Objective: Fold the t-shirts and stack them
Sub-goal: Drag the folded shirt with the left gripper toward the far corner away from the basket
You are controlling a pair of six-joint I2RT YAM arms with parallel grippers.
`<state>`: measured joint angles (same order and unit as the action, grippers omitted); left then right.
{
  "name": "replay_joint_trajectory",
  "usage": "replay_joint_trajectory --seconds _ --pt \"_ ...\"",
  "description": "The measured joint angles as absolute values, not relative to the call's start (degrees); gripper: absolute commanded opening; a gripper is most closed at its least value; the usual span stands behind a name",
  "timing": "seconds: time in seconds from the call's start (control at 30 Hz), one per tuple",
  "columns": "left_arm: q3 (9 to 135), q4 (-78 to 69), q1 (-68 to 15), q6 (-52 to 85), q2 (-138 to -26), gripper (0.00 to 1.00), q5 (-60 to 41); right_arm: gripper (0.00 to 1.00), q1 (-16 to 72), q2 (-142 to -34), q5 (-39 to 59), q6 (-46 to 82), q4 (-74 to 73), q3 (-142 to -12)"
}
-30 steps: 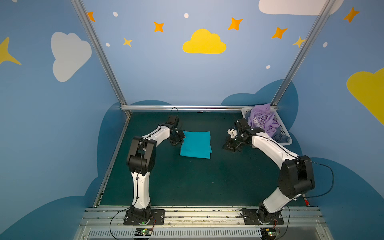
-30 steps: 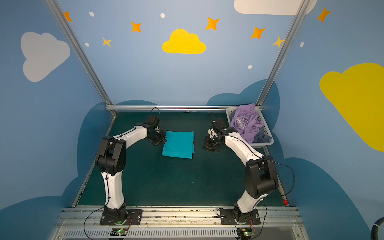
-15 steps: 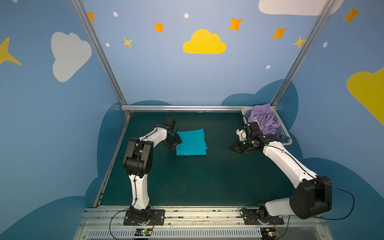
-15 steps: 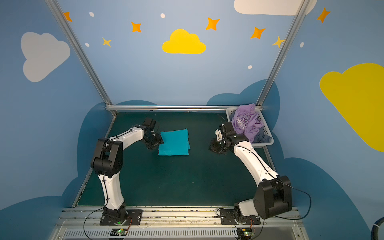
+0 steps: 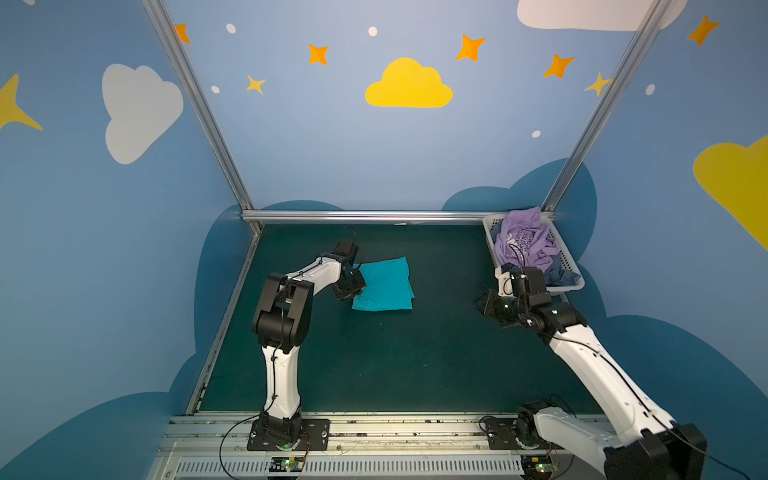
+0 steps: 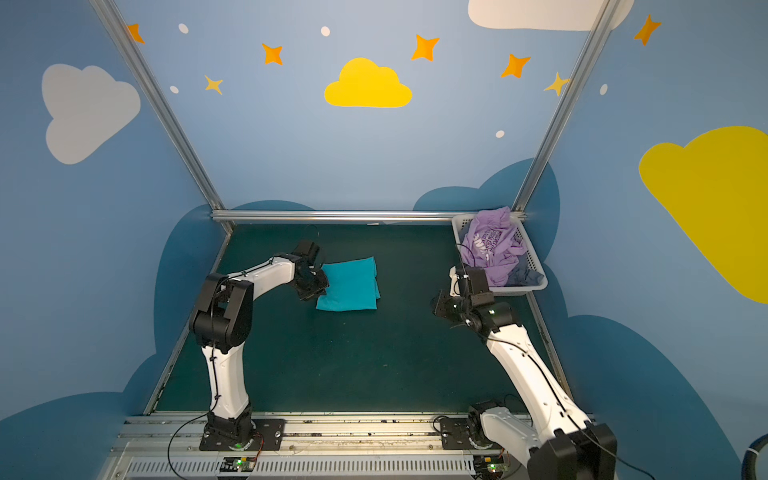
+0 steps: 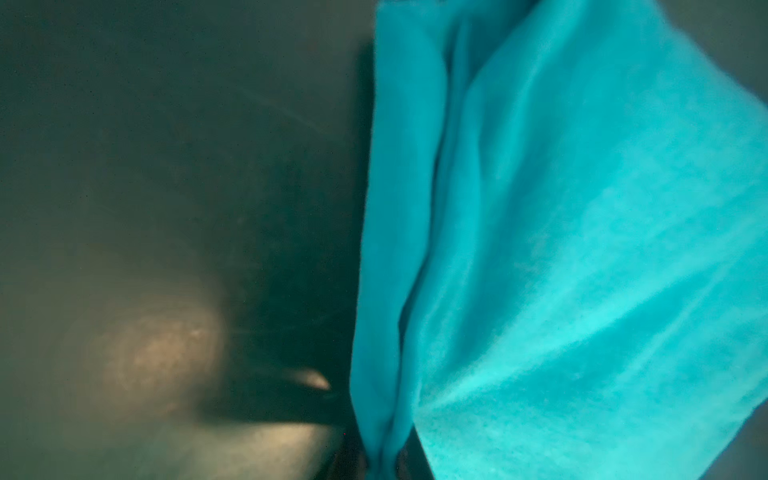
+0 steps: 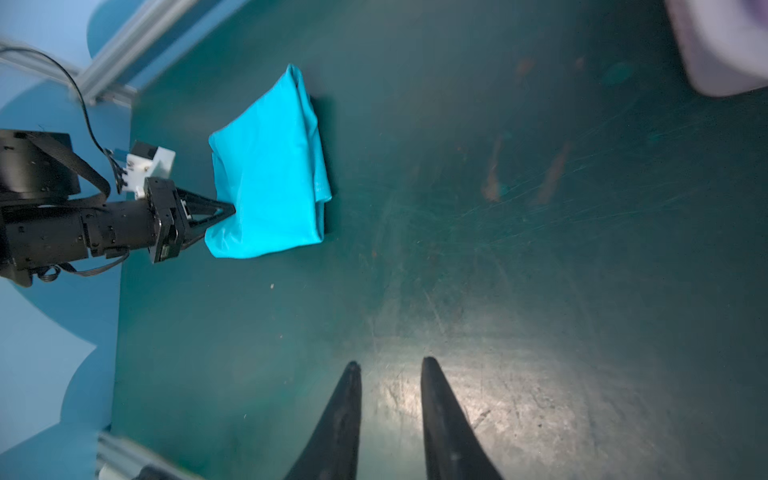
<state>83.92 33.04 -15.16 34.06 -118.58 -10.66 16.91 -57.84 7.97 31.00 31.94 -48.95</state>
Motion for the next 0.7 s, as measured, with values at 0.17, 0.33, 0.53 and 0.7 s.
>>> replay_joint_trajectory --seconds 0.17,0.33,0.53,0.7 --pt "90.98 36.93 -13.43 32.25 -122.58 0.04 -7.75 0.39 16.84 -48.07 1.50 30.57 23.86 -39.33" --pt "102.45 45.32 -9.08 30.22 -128.20 0.07 1.50 0.40 16.60 -43.51 -3.49 29.15 20.12 -35.20" --pt "115.74 55.07 -1.91 26.85 -132.31 0.10 11.92 0.40 16.60 -45.43 -5.04 26.94 16.60 -35.20" --pt "132.20 61.58 2.70 21.37 -138.06 0.12 19.31 0.40 16.60 -49.01 -5.17 25.63 14.96 -35.20"
